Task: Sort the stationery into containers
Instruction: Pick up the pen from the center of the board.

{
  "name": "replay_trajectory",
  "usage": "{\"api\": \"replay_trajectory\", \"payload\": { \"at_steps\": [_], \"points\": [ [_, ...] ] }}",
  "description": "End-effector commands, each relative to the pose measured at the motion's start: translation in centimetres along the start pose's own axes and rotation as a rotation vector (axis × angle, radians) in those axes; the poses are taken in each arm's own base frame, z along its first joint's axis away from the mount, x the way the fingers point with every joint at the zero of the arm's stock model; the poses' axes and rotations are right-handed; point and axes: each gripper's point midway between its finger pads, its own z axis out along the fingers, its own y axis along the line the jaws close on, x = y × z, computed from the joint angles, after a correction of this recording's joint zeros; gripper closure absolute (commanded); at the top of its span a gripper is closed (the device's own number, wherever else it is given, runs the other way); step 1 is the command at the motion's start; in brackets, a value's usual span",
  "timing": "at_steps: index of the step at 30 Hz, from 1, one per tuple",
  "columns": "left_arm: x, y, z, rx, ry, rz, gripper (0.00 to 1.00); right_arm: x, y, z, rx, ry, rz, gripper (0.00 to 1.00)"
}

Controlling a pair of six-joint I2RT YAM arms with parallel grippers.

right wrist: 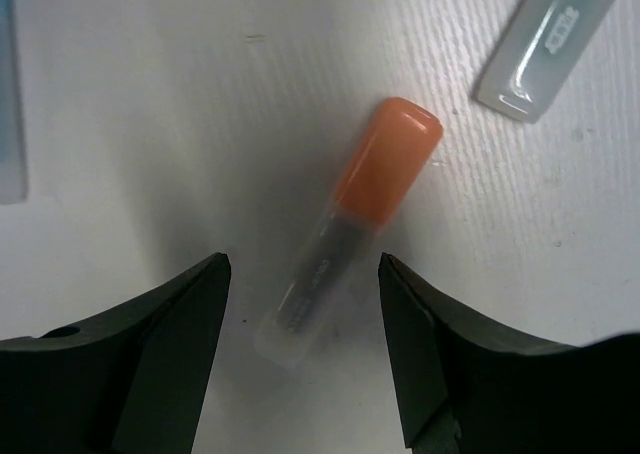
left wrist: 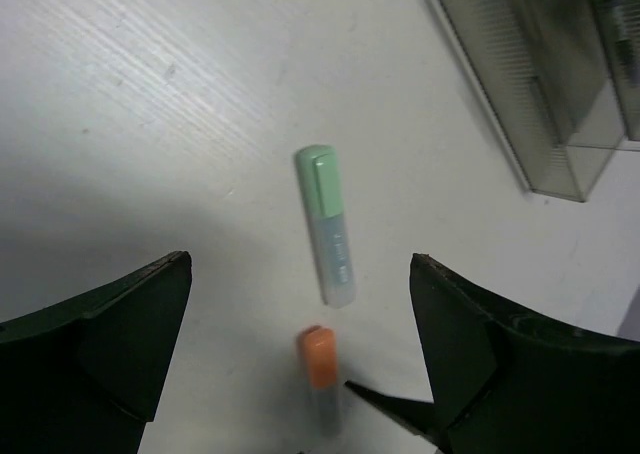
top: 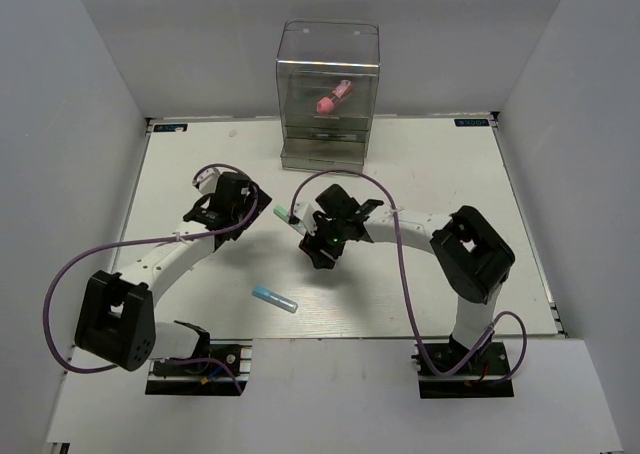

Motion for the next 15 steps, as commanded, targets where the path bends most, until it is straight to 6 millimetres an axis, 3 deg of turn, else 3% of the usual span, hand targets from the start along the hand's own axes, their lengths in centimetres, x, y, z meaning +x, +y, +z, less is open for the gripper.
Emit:
{"api": "replay_trajectory", "payload": {
  "at_steps": [1, 4, 7, 8, 12, 15],
  "points": [
    [0.1, 2.3, -0.8, -0.090, 0.005, 0.024, 0.00, 0.5, -2.0, 0.7, 0.139, 0.026, 0.062, 0.33],
    [0.6, 2.1, -0.5, -0.090, 0.030, 0.004, 0.00, 2.0, -2.4, 1.3, 0.167, 0.072, 0.066, 0.40],
    [1.1, 2.0, -0.2, -0.105, 0.060, 0.001, 0.00, 2.9, -2.6, 1.5, 0.186, 0.096, 0.054, 0.61],
    [0.8, 1.5, -0.3, -0.105, 0.060, 0.001, 0.00, 3.3, -2.6, 1.5, 0.192, 0.102, 0.052, 0.76],
    [1.5, 1.1, 0.5, -0.133, 0.103, -0.033, 0.00, 3.8, -2.6, 0.9, 0.208, 0.088, 0.032, 1.00],
    [3.0, 0.3, 1.1, -0.142, 0.177, -0.055, 0.03, 2.8, -3.7, -0.4, 0.257, 0.052, 0.000, 1.00]
  ]
}}
